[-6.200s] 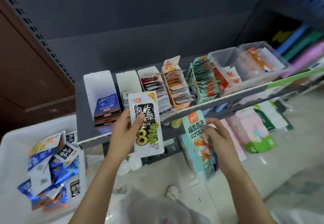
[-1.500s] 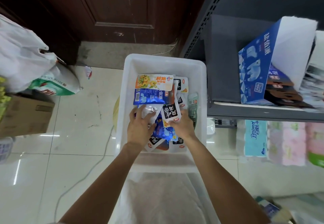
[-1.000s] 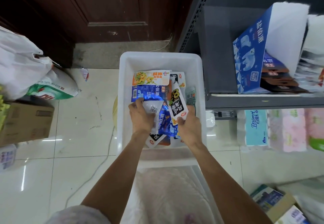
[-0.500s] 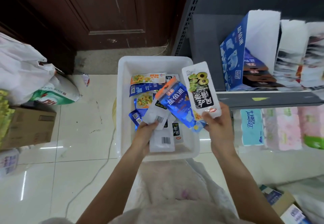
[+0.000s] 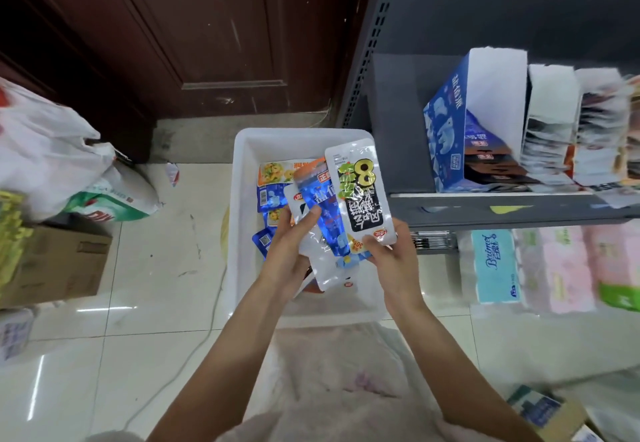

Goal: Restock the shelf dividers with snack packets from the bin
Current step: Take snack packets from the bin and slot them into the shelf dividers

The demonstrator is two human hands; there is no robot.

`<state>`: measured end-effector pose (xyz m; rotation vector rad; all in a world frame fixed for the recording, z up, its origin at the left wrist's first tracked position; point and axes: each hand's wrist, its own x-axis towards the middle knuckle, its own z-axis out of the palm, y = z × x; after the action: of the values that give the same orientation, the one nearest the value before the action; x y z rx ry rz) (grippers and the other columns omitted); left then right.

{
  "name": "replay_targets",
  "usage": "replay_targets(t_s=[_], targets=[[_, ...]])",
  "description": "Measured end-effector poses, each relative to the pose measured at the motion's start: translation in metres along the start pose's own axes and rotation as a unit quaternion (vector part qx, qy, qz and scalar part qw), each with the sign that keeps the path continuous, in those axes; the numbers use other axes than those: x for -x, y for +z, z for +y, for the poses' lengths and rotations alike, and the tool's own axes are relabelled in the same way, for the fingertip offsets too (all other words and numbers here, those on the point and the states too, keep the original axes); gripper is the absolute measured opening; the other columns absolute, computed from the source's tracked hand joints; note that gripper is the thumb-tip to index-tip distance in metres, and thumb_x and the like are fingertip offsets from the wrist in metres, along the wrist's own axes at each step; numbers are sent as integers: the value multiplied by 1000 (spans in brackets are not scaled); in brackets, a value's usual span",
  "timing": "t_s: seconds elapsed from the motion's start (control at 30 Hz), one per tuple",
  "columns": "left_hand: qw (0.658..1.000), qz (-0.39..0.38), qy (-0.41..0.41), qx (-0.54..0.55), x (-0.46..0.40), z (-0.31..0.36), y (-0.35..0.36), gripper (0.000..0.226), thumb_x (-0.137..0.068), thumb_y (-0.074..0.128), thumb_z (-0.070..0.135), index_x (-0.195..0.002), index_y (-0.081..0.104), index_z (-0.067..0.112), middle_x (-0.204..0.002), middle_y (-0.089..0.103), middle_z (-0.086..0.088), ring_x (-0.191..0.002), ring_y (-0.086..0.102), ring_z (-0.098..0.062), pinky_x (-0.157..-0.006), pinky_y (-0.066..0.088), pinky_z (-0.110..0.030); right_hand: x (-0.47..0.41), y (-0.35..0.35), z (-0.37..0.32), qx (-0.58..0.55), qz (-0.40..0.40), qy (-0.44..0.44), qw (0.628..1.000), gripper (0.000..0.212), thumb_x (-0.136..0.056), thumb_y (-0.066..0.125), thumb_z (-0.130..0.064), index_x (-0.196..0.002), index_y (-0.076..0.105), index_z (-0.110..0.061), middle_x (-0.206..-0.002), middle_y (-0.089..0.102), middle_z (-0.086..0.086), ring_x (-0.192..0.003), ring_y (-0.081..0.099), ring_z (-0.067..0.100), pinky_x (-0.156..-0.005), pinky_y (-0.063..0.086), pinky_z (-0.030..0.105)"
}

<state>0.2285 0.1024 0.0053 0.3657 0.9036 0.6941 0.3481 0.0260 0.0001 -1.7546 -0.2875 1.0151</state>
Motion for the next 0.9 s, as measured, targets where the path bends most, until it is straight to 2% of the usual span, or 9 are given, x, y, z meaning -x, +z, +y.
replay_targets(t_s=[0.2, 0.27, 0.37, 0.47, 0.53, 0.63, 0.7, 0.8, 0.9], targets=[[985, 39, 35, -167, -5, -1, 4, 34, -90, 60, 17, -123, 54, 23, -106, 72, 5, -93, 70, -14, -76, 57, -33, -4, -8, -7, 67, -50, -48, 995, 29, -84, 63, 1, -94, 53, -24, -88, 67, -11, -76, 65, 2, -63, 50, 15], [974, 32, 65, -216, -4, 0, 9, 37, -92, 59, 18, -127, 50, 24, -109, 70, 7, -94, 69, -10, -73, 56, -25, -6, -12, -10, 119, -67, -74, 988, 35, -83, 66, -2, -104, 50, -25, -97, 65, -11, -86, 63, 2, -66, 50, 14], [956, 7, 105, -275, -1, 4, 20, 38, -92, 59, 18, -126, 46, 29, -112, 68, 8, -94, 69, -7, -67, 53, -16, -10, -18, -17, 177, -89, -122, 973, 64, -77, 71, -8, -130, 40, -27, -124, 55, -4, -115, 53, 6, -84, 52, 24], [946, -2, 130, -297, 2, 8, 34, 41, -91, 59, 17, -128, 46, 29, -112, 68, 11, -96, 67, -4, -68, 51, -13, -10, -27, -34, 129, -119, -171, 969, 75, -78, 68, 0, -140, 36, -29, -131, 51, -1, -120, 52, 8, -80, 51, 16], [951, 7, 139, -277, 4, 8, 43, 39, -91, 59, 17, -126, 47, 29, -106, 70, 13, -94, 69, -7, -70, 54, -19, -9, -37, -44, 83, -132, -177, 972, 66, -80, 68, 2, -129, 43, -33, -122, 58, -7, -110, 57, 1, -77, 50, 14], [960, 32, 143, -237, 8, 0, 62, 41, -91, 60, 18, -130, 47, 23, -114, 69, 2, -99, 69, -17, -80, 56, -35, -9, -58, -54, 31, -106, -173, 979, 38, -79, 72, 0, -100, 55, -27, -92, 69, -14, -83, 65, 4, -73, 51, 25], [964, 51, 160, -207, 13, -9, 77, 42, -92, 58, 16, -132, 46, 19, -117, 68, -1, -99, 68, -16, -78, 57, -32, -11, -79, -60, -29, -83, -171, 981, 26, -79, 71, 1, -87, 57, -20, -81, 70, -10, -75, 65, 8, -70, 52, 28], [964, 73, 190, -172, 20, -30, 102, 45, -93, 55, 11, -136, 42, 16, -118, 67, -3, -98, 68, -15, -74, 57, -28, -13, -126, -75, -102, -43, -202, 973, 18, -86, 63, 1, -86, 58, -17, -80, 71, -8, -78, 65, 9, -71, 53, 24], [961, 98, 201, -160, 26, -58, 129, 44, -93, 56, 12, -135, 43, 17, -115, 68, 0, -99, 68, -16, -83, 57, -36, -20, -184, -83, -86, -26, -222, 971, 11, -95, 52, -10, -99, 54, -20, -87, 70, -13, -76, 68, 11, -54, 56, 28]])
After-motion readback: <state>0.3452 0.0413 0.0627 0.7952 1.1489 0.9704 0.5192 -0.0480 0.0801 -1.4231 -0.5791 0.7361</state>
